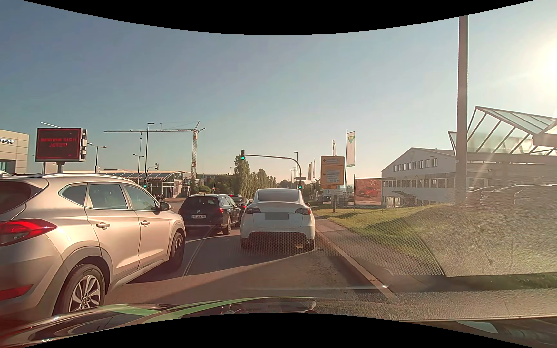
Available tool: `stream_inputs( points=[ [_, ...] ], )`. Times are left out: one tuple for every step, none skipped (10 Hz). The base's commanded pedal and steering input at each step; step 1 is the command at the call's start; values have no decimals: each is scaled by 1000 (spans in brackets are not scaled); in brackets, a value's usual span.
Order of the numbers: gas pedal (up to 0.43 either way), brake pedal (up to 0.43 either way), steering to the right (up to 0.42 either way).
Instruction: Follow the waypoints while adhering to traffic rules and regulations
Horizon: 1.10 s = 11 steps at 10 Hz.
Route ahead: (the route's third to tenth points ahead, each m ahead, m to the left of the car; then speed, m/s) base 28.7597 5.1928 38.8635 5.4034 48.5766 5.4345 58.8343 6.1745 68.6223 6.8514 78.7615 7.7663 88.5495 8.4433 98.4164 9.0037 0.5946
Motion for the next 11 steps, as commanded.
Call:
stream_inputs(
  points=[
    [0,0,0],
    [0,0,0],
    [0,0,0],
    [0,0,0],
    [0,0,0],
    [0,0,0],
    [0,0,0],
    [0,0,0],
    [0,0,0],
    [0,0,0],
    [0,0,0]
  ],
)
